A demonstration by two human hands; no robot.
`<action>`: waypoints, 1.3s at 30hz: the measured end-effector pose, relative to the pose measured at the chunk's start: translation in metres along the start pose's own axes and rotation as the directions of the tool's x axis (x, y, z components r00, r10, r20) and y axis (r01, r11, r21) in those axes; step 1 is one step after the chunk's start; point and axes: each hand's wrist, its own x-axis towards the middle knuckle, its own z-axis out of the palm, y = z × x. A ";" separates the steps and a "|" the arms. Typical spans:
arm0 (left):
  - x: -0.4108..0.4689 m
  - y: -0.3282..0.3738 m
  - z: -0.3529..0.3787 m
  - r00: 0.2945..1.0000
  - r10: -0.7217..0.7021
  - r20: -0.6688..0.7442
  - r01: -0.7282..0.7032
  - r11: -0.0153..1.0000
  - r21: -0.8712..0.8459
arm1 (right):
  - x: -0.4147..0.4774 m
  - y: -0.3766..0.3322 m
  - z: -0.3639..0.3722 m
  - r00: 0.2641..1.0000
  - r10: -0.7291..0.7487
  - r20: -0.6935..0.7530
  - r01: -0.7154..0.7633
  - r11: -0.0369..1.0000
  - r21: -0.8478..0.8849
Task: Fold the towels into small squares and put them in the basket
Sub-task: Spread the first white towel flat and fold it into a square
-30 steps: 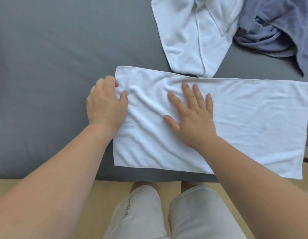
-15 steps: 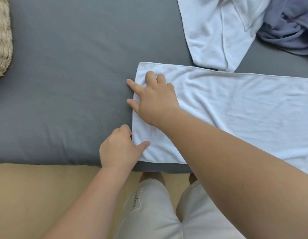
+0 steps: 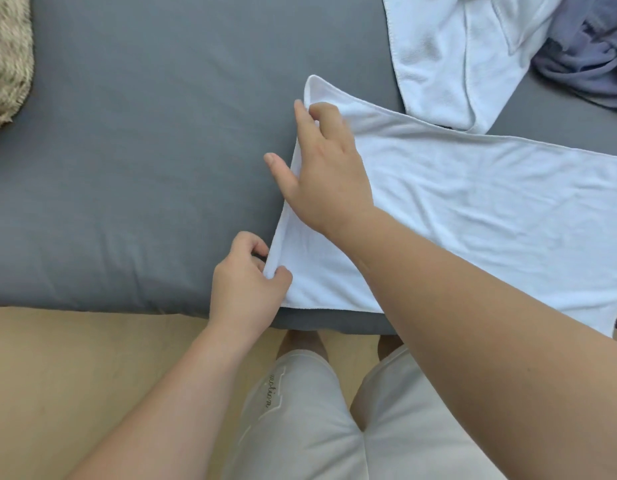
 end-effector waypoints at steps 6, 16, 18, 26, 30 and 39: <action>0.004 -0.013 -0.008 0.998 0.045 -0.044 -0.036 0.983 0.181 | -0.004 0.010 0.001 0.986 0.007 0.168 -0.027 0.993 0.118; -0.018 0.002 0.010 0.972 0.231 -0.046 -0.219 0.959 0.181 | -0.016 0.018 -0.013 0.990 -0.017 0.141 -0.060 0.850 0.524; -0.024 0.009 0.020 0.959 0.281 -0.025 -0.273 0.946 0.174 | -0.019 0.023 -0.018 0.995 -0.004 0.101 -0.053 0.826 0.561; -0.063 0.057 0.087 0.873 0.485 0.053 -0.486 0.857 0.172 | -0.043 0.082 -0.083 0.989 0.149 0.004 -0.107 0.693 0.713; -0.085 0.087 0.128 0.831 0.542 0.123 -0.555 0.823 0.120 | -0.065 0.127 -0.118 0.973 0.230 -0.032 -0.124 0.633 0.764; -0.108 0.144 0.229 0.775 0.551 0.309 -0.598 0.798 0.077 | -0.105 0.246 -0.158 0.933 0.357 -0.041 -0.220 0.658 0.721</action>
